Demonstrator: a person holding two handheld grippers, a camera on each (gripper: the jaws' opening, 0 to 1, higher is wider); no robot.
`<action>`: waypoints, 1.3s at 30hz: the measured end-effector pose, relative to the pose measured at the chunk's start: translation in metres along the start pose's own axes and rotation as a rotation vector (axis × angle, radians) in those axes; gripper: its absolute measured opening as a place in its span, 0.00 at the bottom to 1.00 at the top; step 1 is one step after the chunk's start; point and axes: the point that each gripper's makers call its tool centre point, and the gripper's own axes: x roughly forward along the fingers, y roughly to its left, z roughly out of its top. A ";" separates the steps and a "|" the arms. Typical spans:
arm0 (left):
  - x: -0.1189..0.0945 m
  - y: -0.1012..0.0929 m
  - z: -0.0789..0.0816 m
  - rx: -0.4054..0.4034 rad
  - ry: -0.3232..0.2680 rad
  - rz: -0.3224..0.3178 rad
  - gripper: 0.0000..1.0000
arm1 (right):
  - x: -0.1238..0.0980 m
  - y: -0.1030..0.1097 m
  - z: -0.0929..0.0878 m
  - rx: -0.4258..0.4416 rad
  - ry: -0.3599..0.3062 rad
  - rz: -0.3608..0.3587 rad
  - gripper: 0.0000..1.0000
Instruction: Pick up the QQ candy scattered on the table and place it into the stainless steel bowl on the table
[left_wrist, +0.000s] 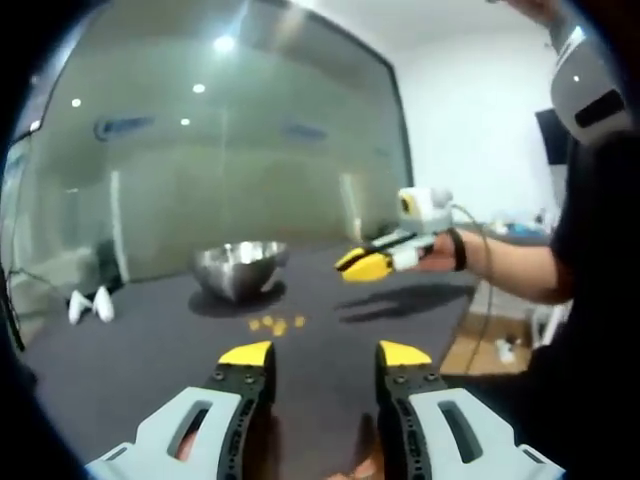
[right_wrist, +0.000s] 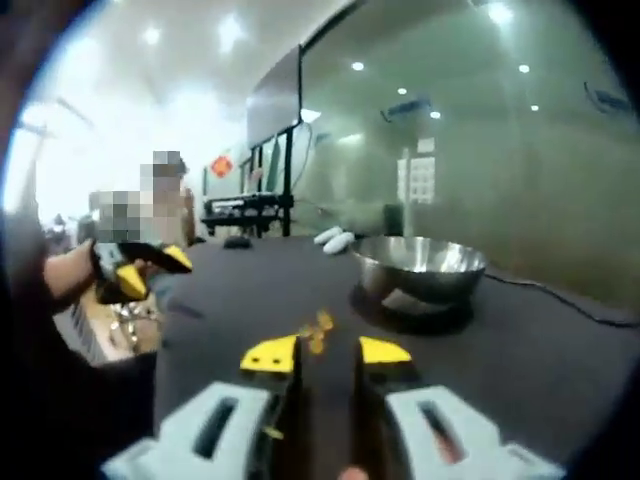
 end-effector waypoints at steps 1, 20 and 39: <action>0.000 0.001 -0.001 -0.001 0.002 0.003 0.41 | 0.002 0.004 -0.004 0.004 0.014 0.022 0.22; -0.003 0.007 -0.002 -0.025 -0.011 0.039 0.43 | 0.086 -0.001 -0.039 -0.017 0.160 0.068 0.19; -0.004 0.012 -0.007 -0.035 -0.008 0.042 0.42 | 0.086 0.001 -0.022 -0.013 0.099 0.081 0.10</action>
